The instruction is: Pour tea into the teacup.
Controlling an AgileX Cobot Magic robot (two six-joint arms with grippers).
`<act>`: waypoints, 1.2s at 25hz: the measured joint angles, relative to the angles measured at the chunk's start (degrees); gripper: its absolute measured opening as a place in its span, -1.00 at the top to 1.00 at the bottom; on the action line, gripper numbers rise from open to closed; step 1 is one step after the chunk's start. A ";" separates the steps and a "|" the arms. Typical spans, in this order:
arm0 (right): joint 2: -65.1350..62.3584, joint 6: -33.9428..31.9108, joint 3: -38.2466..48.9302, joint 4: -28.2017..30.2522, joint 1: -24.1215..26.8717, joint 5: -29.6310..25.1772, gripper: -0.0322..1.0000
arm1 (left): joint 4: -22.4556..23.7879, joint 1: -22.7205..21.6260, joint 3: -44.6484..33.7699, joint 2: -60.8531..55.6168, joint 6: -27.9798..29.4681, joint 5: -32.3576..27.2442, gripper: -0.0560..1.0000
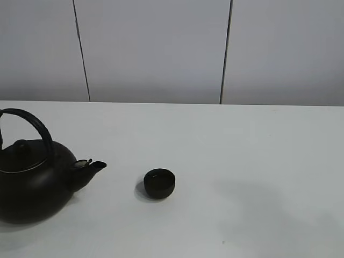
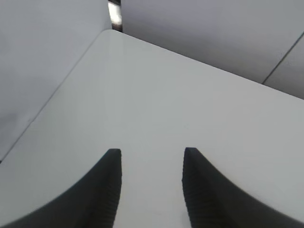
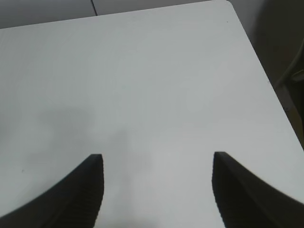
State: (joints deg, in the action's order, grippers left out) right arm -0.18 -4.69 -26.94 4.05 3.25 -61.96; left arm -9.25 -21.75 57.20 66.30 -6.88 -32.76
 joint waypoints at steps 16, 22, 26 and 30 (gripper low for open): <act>0.00 0.00 0.00 -0.17 0.00 0.00 0.06 | -5.14 -1.33 0.29 -39.57 -3.52 -20.62 0.31; 0.00 0.00 0.00 -0.17 0.00 0.00 0.06 | -8.12 -0.75 0.93 -57.42 -3.78 -31.73 0.31; 0.00 0.00 0.00 -0.17 0.00 0.00 0.06 | -8.49 -0.75 0.92 -63.55 -3.88 -40.15 0.31; 0.00 0.00 0.00 -0.17 0.00 0.00 0.06 | -6.33 -0.75 -2.31 -67.42 -3.93 -41.03 0.31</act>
State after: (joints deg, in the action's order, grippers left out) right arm -0.18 -4.69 -26.94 3.88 3.25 -61.96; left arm -15.58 -22.50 54.88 -1.12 -10.82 -73.79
